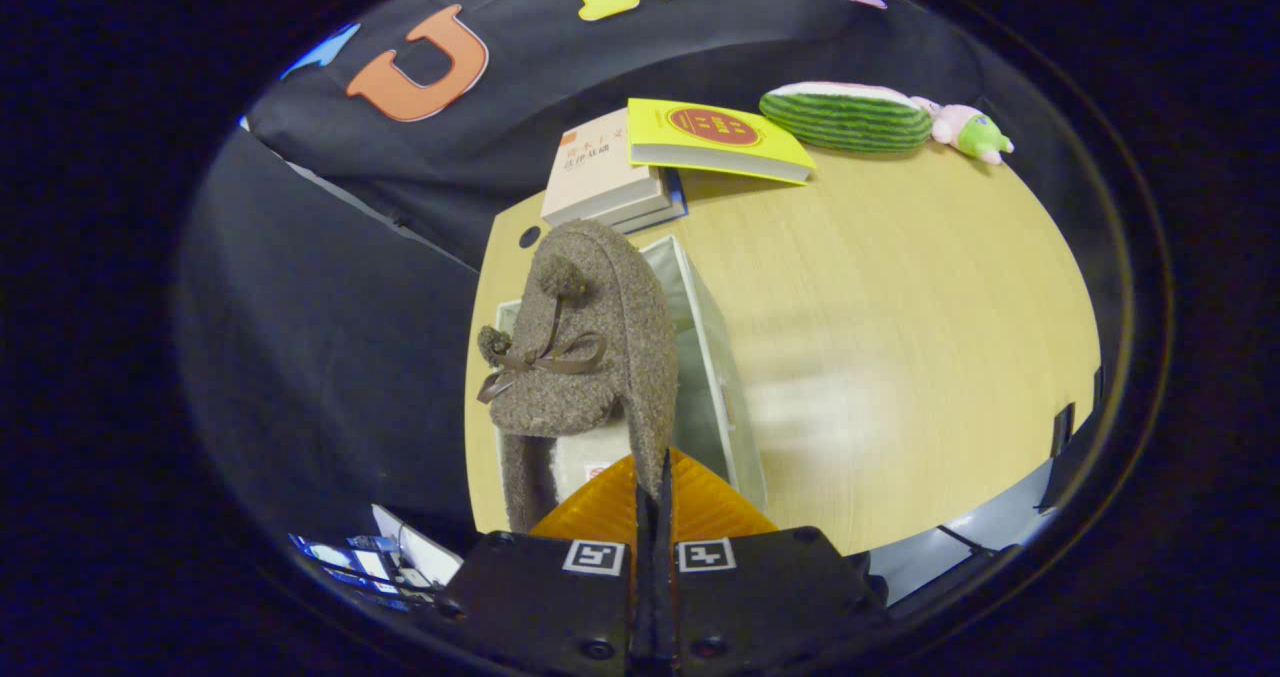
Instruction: Open the storage box then place both shoes into the box .Put the left shoe in first, then the right shoe, with the right side of both shoes facing outward in a uniform manner.
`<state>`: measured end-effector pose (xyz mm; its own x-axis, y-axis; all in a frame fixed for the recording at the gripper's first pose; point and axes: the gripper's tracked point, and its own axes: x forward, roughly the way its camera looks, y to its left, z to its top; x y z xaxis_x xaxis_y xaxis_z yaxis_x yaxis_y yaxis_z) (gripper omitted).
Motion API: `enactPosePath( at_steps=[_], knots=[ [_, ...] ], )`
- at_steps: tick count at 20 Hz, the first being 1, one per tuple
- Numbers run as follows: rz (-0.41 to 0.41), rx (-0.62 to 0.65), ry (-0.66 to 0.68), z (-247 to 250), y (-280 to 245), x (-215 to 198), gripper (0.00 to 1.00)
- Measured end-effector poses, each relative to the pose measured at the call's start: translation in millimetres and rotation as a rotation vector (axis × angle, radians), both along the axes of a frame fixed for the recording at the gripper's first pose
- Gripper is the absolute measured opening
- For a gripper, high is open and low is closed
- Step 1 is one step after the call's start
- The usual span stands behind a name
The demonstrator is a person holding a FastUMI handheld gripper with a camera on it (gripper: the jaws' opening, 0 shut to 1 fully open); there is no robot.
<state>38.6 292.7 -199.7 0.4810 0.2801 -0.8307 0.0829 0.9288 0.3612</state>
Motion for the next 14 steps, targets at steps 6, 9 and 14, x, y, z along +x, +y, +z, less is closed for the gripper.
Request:
enactPosePath(
  at_steps=[6, 9, 14],
  knots=[
    [-0.023, -0.072, 0.024, -24.0, -7.0, -1.1, 0.06],
    [-0.023, -0.096, 0.023, -30.8, -8.1, -1.5, 0.06],
    [-0.029, -0.067, 0.014, -28.9, -4.2, -7.5, 0.27]
  ],
)
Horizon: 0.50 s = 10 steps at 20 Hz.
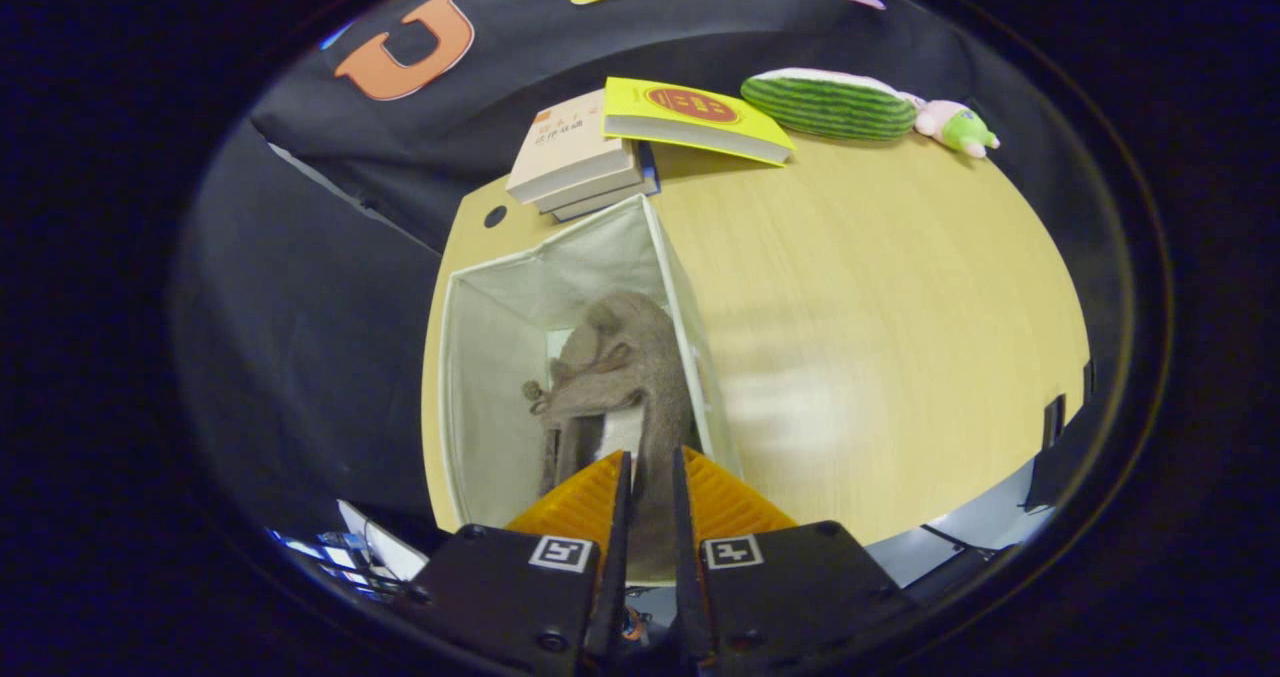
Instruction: Open the storage box then place both shoes into the box .Put the left shoe in first, then the right shoe, with the right side of both shoes facing outward in a uniform manner.
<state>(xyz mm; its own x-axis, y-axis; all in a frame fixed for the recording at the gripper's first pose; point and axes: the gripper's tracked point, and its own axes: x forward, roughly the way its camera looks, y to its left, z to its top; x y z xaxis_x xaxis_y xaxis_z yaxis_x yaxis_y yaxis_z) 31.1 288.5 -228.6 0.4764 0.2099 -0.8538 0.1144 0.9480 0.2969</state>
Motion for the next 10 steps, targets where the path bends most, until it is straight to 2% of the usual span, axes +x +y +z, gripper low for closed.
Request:
enactPosePath(
  at_steps=[1, 2, 6, 10],
  knots=[
    [-0.003, -0.003, -0.012, 0.6, -0.2, 1.1, 0.32],
    [-0.002, -0.009, -0.03, 4.0, -1.4, 1.6, 0.47],
    [0.007, -0.064, -0.137, 30.8, -7.9, 2.7, 0.82],
    [-0.016, -0.119, -0.302, 82.3, -23.8, 2.6, 0.87]
  ],
)
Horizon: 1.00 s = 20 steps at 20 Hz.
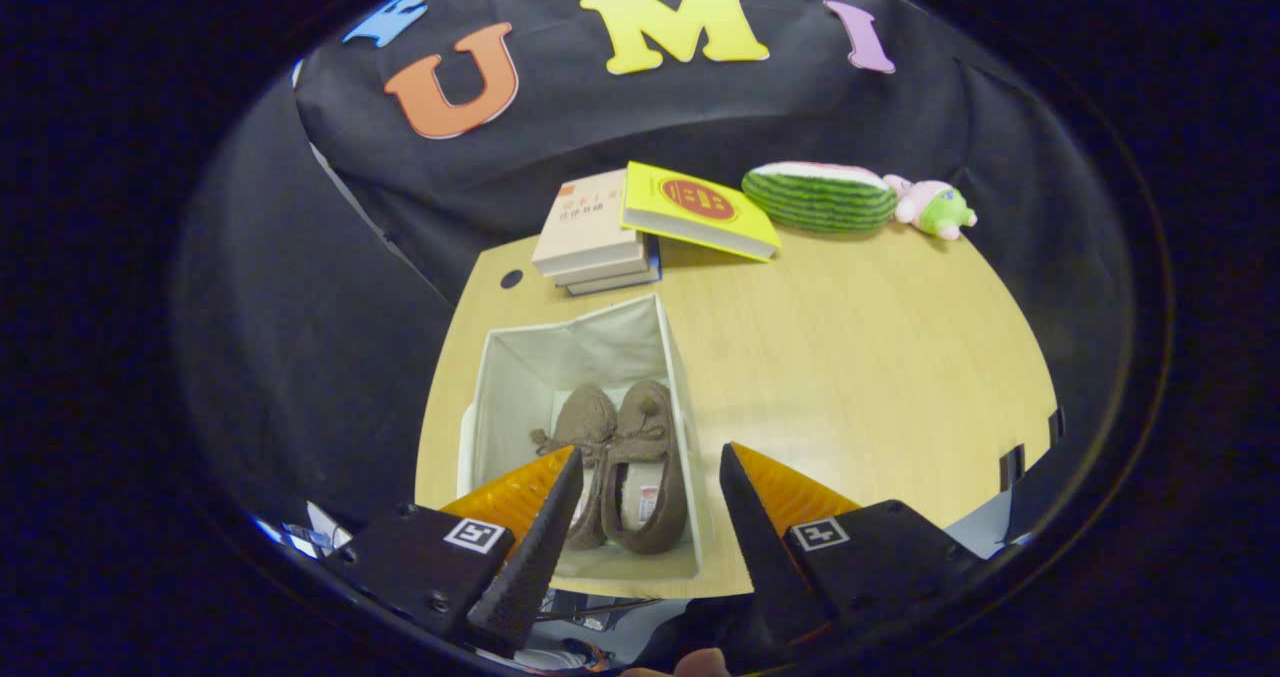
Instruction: Open the storage box then place both shoes into the box .Put the left shoe in first, then the right shoe, with the right side of both shoes facing outward in a uniform manner.
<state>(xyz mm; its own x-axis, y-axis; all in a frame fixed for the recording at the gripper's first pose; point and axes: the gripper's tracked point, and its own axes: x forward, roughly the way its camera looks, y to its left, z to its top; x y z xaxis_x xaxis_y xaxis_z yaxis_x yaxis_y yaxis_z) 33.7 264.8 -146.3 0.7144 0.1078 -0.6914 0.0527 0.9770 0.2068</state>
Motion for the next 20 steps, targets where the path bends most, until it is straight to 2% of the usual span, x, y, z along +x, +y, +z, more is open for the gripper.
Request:
enactPosePath(
  at_steps=[6, 12, 14, 20],
  knots=[
    [-0.057, -0.11, -0.327, 94.2, -44.1, -17.9, 0.96],
    [-0.12, -0.17, -0.51, 131.9, -84.6, -44.5, 0.99],
    [-0.154, -0.18, -0.552, 134.2, -98.8, -52.4, 0.99],
    [-0.216, -0.179, -0.557, 128.0, -129.2, -66.4, 0.99]
  ],
)
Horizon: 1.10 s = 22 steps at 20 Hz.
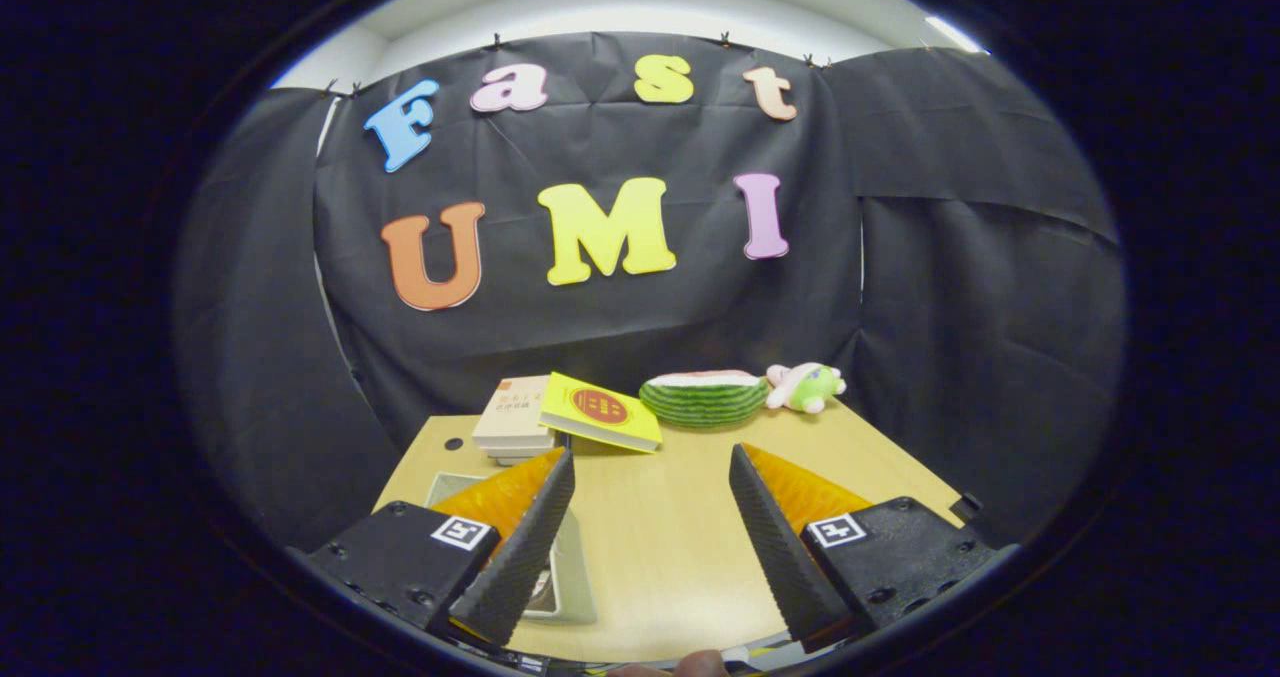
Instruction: Open the storage box then place both shoes into the box .Put the left shoe in first, then the right shoe, with the right side of both shoes facing outward in a uniform manner.
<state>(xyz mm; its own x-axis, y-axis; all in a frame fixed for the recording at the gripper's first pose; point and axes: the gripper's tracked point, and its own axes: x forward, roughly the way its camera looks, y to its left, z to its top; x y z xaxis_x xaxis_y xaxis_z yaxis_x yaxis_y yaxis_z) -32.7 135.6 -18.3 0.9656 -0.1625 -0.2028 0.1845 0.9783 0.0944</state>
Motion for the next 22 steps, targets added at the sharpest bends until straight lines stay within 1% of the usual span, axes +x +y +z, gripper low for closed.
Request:
enactPosePath(
  at_steps=[2, 6, 19, 22],
  knots=[
    [-0.01, -0.003, -0.026, 7.1, -6.5, -2.6, 0.99],
    [0.002, -0.028, -0.05, 11.1, -5.1, -6.1, 0.99],
    [0.07, -0.026, -0.039, 4.4, 1.4, -12.3, 0.99],
    [0.073, -0.029, -0.051, 8.2, -0.4, -15.0, 0.99]
  ],
)
